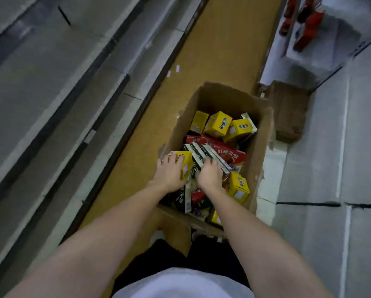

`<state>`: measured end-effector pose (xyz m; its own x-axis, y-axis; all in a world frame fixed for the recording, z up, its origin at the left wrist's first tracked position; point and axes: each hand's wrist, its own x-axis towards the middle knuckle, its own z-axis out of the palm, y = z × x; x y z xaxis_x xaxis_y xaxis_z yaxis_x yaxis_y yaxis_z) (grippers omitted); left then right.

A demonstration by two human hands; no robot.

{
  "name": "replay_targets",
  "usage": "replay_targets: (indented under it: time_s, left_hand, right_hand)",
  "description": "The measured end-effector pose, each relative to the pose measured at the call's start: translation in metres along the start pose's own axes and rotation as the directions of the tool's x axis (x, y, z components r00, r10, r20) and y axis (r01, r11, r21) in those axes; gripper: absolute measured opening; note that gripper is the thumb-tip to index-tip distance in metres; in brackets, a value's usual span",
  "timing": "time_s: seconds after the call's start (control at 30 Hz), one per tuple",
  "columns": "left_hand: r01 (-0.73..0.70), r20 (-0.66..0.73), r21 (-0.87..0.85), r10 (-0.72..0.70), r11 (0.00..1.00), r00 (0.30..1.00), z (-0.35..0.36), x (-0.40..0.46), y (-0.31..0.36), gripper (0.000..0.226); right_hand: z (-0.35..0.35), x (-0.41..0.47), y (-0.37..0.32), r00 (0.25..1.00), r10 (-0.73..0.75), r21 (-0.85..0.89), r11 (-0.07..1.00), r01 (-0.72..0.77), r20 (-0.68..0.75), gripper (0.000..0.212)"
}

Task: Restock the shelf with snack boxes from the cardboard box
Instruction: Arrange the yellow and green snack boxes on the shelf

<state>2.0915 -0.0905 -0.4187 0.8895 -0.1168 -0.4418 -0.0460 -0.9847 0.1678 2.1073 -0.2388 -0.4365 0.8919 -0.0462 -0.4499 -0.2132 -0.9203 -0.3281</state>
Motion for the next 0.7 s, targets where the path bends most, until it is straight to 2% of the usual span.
replay_targets:
  time_s: [0.1, 0.23, 0.3, 0.4, 0.47, 0.6, 0.7]
  left_hand:
    - [0.013, -0.027, -0.012, -0.014, 1.0, 1.0, -0.003, 0.012, 0.007, 0.073]
    - [0.063, -0.027, 0.004, -0.063, 0.998, 0.998, -0.012, 0.023, 0.019, 0.058]
    - [0.063, 0.0, 0.021, -0.063, 0.998, 0.998, -0.013, 0.028, 0.025, 0.055]
    - [0.038, 0.007, 0.07, -0.039, 0.997, 0.999, -0.016, 0.035, 0.031, 0.05]
    - [0.036, 0.01, 0.077, -0.037, 0.996, 0.999, -0.021, 0.039, 0.032, 0.05]
    - [0.031, 0.097, 0.057, -0.036, 0.998, 0.995, -0.032, 0.042, 0.038, 0.056]
    - [0.043, 0.103, 0.016, -0.045, 0.999, 0.994, -0.044, 0.04, 0.041, 0.059]
  right_hand:
    - [0.005, 0.016, 0.005, 0.996, 0.058, -0.056, 0.997, -0.054, 0.066, 0.052]
    - [0.007, 0.037, 0.011, 0.982, 0.066, -0.151, 0.988, -0.04, 0.175, 0.067]
    - [0.004, 0.046, 0.011, 0.968, 0.129, -0.13, 0.986, -0.103, 0.214, 0.074]
    - [-0.003, 0.053, 0.008, 0.949, 0.14, -0.158, 0.983, -0.098, 0.283, 0.067]
    - [-0.009, 0.056, 0.007, 0.951, 0.109, -0.193, 0.98, -0.054, 0.29, 0.063]
    - [-0.026, 0.051, 0.008, 0.96, 0.098, -0.18, 0.982, -0.051, 0.261, 0.09]
    - [-0.049, 0.044, 0.006, 0.971, 0.035, -0.104, 0.995, -0.011, 0.235, 0.093]
